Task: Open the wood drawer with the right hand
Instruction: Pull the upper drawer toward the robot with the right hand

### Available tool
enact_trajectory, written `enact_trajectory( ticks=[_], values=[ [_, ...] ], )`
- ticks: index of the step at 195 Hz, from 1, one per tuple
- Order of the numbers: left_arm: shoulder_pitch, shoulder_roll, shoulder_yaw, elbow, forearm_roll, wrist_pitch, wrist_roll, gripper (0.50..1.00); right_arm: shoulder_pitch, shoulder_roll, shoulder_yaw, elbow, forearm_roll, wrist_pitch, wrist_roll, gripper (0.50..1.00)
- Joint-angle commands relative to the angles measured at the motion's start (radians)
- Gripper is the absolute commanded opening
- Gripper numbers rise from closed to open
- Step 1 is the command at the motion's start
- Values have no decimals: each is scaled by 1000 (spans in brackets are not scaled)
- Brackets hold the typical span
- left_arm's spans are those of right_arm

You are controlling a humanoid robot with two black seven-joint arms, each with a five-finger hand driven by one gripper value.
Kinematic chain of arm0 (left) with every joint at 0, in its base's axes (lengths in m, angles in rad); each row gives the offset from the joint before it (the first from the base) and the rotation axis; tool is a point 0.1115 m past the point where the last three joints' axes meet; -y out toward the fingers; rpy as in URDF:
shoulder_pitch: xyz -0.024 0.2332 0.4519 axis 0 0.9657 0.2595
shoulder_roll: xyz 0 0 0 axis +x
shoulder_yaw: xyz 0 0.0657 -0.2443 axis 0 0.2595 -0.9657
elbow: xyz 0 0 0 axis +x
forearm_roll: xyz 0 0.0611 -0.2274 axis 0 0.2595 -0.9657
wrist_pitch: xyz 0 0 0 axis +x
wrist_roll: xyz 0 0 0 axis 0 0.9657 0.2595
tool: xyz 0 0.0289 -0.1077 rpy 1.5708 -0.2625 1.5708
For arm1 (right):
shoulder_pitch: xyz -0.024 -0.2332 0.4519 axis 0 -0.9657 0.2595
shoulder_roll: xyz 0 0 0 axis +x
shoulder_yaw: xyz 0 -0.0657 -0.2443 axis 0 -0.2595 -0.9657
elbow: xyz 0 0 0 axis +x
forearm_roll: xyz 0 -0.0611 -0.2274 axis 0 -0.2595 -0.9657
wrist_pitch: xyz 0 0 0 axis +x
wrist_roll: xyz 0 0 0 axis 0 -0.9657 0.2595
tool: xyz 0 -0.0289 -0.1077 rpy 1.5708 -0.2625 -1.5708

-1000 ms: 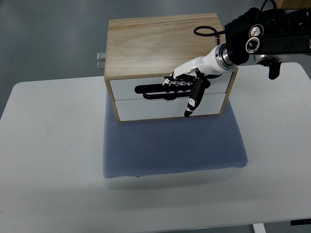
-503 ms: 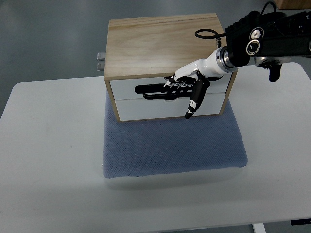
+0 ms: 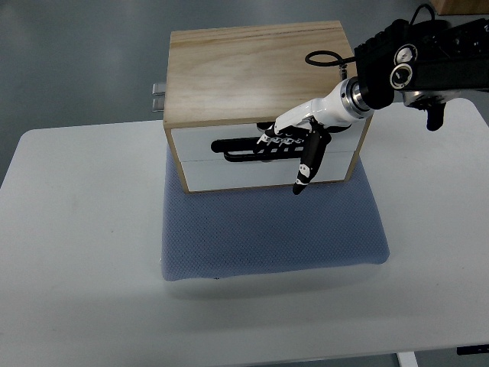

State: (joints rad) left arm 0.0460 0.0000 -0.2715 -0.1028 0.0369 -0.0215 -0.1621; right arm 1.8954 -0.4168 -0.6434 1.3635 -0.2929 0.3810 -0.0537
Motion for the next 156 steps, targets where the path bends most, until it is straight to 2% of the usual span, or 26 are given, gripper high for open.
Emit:
enact_trajectory(
  ticks=[1, 90, 156],
  values=[
    [0, 0, 0, 0, 0, 0, 1, 1000, 1, 0, 1, 6, 0, 7, 0, 944],
    [0, 0, 0, 0, 0, 0, 0, 1000, 21, -7, 10, 66, 0, 33, 2, 944],
    [0, 0, 0, 0, 0, 0, 0, 1000, 60, -30, 13, 111, 0, 84, 5, 944]
  ],
)
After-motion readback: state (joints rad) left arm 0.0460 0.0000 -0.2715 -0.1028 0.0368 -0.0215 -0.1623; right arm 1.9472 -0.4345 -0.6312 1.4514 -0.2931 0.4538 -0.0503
